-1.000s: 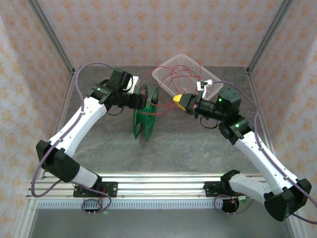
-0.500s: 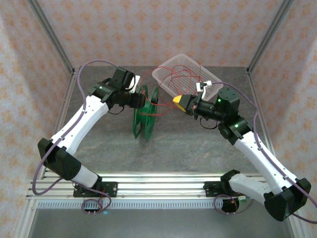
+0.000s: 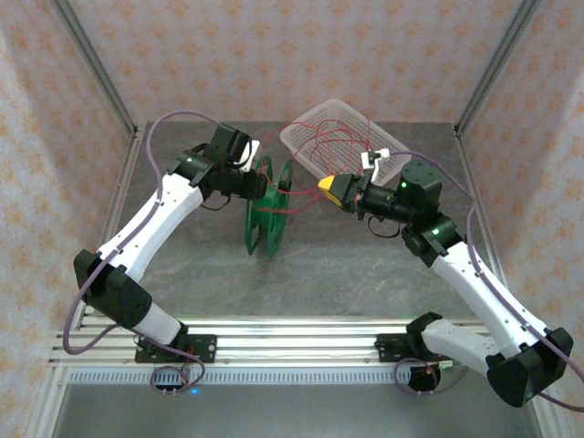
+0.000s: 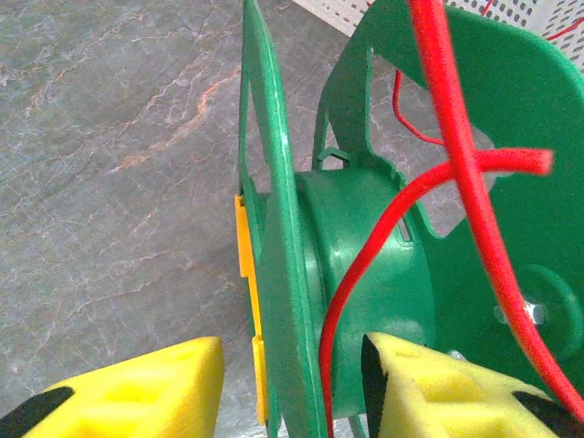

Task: Wrap the cables

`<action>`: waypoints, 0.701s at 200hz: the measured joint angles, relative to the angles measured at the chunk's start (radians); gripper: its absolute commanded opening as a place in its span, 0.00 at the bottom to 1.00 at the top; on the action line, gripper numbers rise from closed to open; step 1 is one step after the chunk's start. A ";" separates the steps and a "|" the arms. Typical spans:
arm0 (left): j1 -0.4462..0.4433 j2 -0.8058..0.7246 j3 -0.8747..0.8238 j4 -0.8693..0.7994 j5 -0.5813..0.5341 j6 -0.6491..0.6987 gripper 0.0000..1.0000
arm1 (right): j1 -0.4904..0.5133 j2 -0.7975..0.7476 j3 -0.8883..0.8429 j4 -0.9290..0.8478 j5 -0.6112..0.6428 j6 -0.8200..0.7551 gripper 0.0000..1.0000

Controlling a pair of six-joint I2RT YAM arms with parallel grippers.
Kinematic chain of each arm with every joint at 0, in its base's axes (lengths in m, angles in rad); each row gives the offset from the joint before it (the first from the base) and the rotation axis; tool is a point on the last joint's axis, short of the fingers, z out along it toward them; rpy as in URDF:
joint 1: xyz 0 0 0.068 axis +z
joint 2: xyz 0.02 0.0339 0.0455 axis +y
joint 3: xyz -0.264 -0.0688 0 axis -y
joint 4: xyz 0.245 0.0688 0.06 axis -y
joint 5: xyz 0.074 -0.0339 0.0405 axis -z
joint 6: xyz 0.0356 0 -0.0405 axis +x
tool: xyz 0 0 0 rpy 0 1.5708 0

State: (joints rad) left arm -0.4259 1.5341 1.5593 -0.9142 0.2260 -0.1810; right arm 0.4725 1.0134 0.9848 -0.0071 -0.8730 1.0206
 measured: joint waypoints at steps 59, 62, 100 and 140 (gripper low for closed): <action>0.000 0.002 0.000 -0.001 -0.003 0.000 0.41 | 0.000 0.000 0.000 0.000 0.000 0.000 0.00; 0.000 0.002 0.000 -0.002 -0.003 0.000 0.41 | 0.000 0.000 0.000 0.000 0.000 0.000 0.00; 0.000 0.011 0.005 -0.003 -0.006 -0.005 0.13 | 0.000 0.000 -0.005 0.000 0.000 -0.003 0.00; -0.013 0.024 0.023 -0.011 -0.043 -0.001 0.00 | 0.006 0.002 -0.019 -0.031 0.004 -0.029 0.00</action>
State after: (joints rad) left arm -0.4393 1.5585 1.5826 -0.9253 0.1829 -0.1818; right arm 0.4789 1.0153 0.9653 -0.0383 -0.8688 0.9920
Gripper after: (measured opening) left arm 0.060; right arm 0.043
